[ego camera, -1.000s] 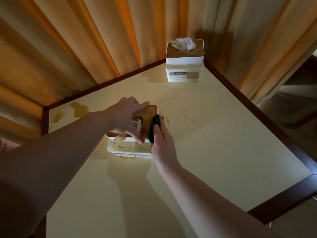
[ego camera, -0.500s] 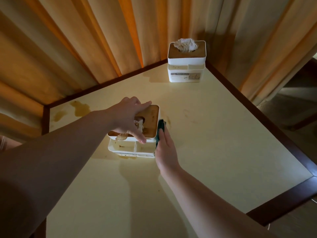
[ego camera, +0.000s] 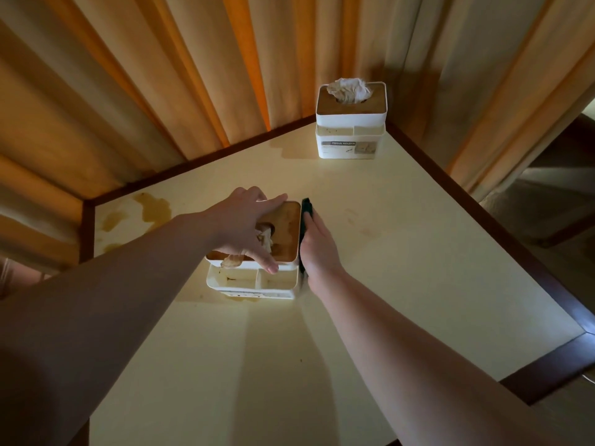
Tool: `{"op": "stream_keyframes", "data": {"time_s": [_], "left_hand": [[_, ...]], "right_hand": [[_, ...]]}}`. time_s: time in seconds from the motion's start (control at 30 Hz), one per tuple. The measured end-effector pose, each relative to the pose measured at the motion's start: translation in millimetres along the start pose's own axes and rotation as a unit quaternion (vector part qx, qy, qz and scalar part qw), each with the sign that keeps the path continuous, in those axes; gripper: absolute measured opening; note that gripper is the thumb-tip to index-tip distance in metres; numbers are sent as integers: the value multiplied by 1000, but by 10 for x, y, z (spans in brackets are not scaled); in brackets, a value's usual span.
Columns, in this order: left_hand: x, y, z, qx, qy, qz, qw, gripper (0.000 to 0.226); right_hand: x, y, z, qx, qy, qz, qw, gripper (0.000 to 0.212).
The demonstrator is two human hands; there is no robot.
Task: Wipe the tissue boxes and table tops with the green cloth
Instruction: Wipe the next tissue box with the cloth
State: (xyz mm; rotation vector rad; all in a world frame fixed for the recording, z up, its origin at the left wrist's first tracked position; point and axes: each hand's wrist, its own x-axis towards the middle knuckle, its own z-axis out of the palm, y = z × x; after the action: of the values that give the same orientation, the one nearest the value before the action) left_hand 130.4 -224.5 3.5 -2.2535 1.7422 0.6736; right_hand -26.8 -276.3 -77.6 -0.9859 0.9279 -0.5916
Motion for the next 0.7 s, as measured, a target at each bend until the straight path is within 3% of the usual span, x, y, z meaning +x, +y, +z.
{"op": "stream_keyframes", "data": {"time_s": [0.1, 0.23, 0.5, 0.7], "left_hand": [[-13, 13, -1, -4, 3, -2, 1000, 149], [-74, 55, 20, 1, 23, -29, 999, 148], [-88, 236, 25, -38, 62, -161, 984, 143], [-87, 365, 75, -72, 80, -282, 953, 140]], "right_hand": [[-47, 50, 7, -21, 6, 4, 1000, 53], [-261, 64, -69, -49, -16, 7, 999, 44], [-367, 0, -339, -62, 7, 35, 997, 33], [-373, 29, -350, -23, 38, 40, 998, 40]]}}
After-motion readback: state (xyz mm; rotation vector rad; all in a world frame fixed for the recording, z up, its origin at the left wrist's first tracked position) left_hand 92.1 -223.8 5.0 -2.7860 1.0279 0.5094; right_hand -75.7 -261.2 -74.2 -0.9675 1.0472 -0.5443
